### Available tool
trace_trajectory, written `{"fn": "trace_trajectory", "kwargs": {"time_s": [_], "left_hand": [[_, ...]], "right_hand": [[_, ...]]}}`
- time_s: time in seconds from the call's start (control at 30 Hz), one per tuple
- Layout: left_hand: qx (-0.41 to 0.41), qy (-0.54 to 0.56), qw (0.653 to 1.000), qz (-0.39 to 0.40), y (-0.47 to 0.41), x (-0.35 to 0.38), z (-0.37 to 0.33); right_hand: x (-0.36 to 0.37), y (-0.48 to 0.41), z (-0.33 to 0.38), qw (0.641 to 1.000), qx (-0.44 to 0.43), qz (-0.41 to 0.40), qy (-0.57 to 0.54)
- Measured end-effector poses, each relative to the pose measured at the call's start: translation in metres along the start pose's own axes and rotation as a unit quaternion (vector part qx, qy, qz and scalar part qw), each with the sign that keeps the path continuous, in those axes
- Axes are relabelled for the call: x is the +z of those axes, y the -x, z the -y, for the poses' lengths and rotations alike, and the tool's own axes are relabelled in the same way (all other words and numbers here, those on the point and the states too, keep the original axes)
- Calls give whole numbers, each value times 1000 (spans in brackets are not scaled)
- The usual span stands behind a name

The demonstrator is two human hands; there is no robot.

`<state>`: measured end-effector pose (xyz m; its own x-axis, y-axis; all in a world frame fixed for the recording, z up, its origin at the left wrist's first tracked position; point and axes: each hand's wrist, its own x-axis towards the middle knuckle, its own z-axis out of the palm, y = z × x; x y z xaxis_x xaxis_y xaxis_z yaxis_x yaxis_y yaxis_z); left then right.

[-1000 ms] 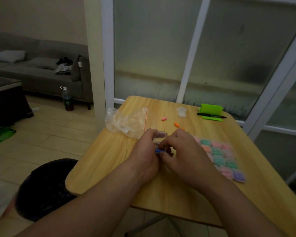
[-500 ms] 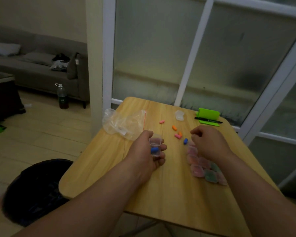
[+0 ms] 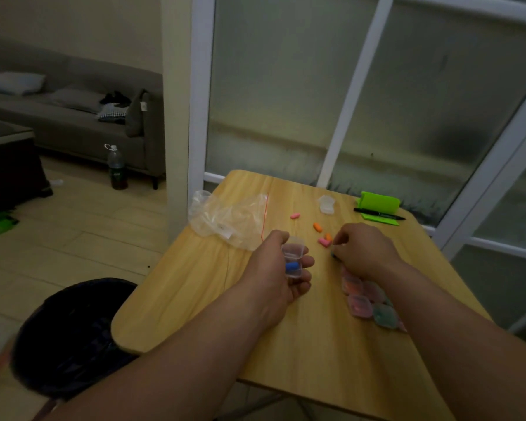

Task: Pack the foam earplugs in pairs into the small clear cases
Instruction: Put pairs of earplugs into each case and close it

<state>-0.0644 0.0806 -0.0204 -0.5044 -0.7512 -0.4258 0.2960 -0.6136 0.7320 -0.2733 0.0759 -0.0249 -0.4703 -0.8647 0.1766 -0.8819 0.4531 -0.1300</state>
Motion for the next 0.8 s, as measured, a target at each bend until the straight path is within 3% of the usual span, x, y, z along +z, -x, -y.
{"fn": "trace_trajectory", "kwargs": {"time_s": [0.13,0.27,0.4,0.8], "left_hand": [[-2,0,1000,-2,0,0,1],[-3,-5,1000,-4,1,-1,0],[4,-4,1000,-2,0,-2,2],[-31,46,998,23,4,-1,6]], "right_hand": [[-8,15,7,987,-30,-43,-153],[-25,52,15,952,-68,-81,-286],[-33,94,23,914,-52,-82,-394],[-26,124,42,938,-116,-40,-323]]}}
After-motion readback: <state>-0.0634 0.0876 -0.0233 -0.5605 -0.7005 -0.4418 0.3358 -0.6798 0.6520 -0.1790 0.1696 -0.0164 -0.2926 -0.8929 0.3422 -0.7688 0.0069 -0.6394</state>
